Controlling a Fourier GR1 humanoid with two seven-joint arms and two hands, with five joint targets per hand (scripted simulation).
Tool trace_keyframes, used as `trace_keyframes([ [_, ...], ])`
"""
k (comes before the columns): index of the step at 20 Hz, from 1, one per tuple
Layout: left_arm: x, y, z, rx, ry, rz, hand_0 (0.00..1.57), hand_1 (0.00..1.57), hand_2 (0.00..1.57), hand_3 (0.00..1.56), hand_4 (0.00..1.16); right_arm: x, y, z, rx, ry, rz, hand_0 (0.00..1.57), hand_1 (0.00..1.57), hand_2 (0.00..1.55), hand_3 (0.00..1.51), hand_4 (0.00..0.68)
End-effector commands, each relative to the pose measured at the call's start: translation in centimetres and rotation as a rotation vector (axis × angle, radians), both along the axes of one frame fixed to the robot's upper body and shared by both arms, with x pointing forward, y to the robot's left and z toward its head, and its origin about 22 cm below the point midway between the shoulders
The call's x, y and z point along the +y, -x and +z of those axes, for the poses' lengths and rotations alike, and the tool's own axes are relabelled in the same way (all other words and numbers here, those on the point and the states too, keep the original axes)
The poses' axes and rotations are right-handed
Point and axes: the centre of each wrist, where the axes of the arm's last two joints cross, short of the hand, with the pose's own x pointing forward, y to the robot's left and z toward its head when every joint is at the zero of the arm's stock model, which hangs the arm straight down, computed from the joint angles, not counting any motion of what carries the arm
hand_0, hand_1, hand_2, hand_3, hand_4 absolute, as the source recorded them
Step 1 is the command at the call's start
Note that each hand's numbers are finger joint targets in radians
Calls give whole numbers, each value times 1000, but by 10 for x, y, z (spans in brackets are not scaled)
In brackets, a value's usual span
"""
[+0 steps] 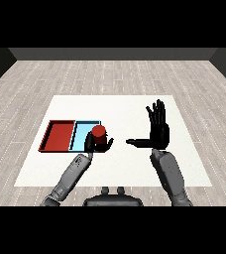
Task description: Pick the red can and put it in the red box
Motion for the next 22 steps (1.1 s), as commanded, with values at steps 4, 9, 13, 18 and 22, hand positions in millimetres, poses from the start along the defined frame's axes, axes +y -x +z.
trace_keyframes([
  [4, 55, -2, 42, -78, -92, 96, 1571, 1571, 1569, 1460, 1112, -54, 12, -41, 73, 16, -82, 0, 0, 0, 0, 0],
  [9, 87, -10, 34, -54, -171, 150, 1571, 1571, 1552, 1420, 1119, -79, 20, -84, 174, 101, -153, 0, 0, 0, 0, 0],
  [13, 95, -30, 55, -60, -263, 223, 1571, 1571, 1558, 1432, 1134, -110, 27, -105, 232, 72, -138, 0, 0, 0, 0, 0],
  [18, 125, -70, 67, 25, -380, 341, 1445, 1445, 1456, 1394, 1106, -83, 46, -120, 280, 85, -151, 0, 0, 0, 0, 0],
  [22, 193, -71, 33, 151, -432, 422, 1544, 1544, 1523, 1445, 1079, -90, 20, -134, 285, 78, -161, 0, 0, 0, 0, 0],
])
